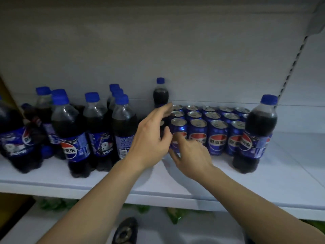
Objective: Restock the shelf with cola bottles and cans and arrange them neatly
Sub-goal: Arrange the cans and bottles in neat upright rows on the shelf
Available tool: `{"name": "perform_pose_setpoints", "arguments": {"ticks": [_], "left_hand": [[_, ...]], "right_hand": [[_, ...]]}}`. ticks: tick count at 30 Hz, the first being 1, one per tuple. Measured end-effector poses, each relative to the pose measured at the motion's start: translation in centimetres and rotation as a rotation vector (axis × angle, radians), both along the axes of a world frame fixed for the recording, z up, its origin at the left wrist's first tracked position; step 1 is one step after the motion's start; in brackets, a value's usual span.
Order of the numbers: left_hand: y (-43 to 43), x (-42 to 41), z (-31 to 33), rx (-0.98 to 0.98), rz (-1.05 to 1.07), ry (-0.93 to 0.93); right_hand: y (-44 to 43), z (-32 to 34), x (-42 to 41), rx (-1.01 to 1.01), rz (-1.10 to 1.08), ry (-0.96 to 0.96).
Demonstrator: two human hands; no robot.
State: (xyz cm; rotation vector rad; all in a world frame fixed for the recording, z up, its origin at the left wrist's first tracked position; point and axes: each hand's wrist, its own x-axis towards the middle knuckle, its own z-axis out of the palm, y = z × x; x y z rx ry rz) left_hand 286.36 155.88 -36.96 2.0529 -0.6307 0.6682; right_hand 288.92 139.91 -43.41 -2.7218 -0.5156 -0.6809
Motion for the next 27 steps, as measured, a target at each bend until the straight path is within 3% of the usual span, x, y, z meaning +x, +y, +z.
{"name": "perform_pose_setpoints", "arguments": {"ticks": [4, 9, 18, 22, 27], "left_hand": [[0.4, -0.7, -1.8, 0.175, 0.057, 0.219], [-0.6, -1.0, -4.9, 0.323, 0.218, 0.515], [-0.1, -0.3, -5.9, 0.233, 0.304, 0.565], [-0.4, -0.3, -6.2, 0.108, 0.334, 0.553], [-0.9, 0.2, -6.3, 0.039, 0.335, 0.530]], "right_hand": [[3.3, -0.4, 1.4, -0.059, -0.120, 0.112], [4.7, -1.4, 2.2, -0.113, -0.145, 0.061], [4.2, 1.3, 4.2, -0.323, -0.039, -0.070], [5.6, 6.2, 4.7, -0.326, 0.082, -0.123], [8.2, 12.1, 7.7, -0.385, 0.051, -0.149]]}}
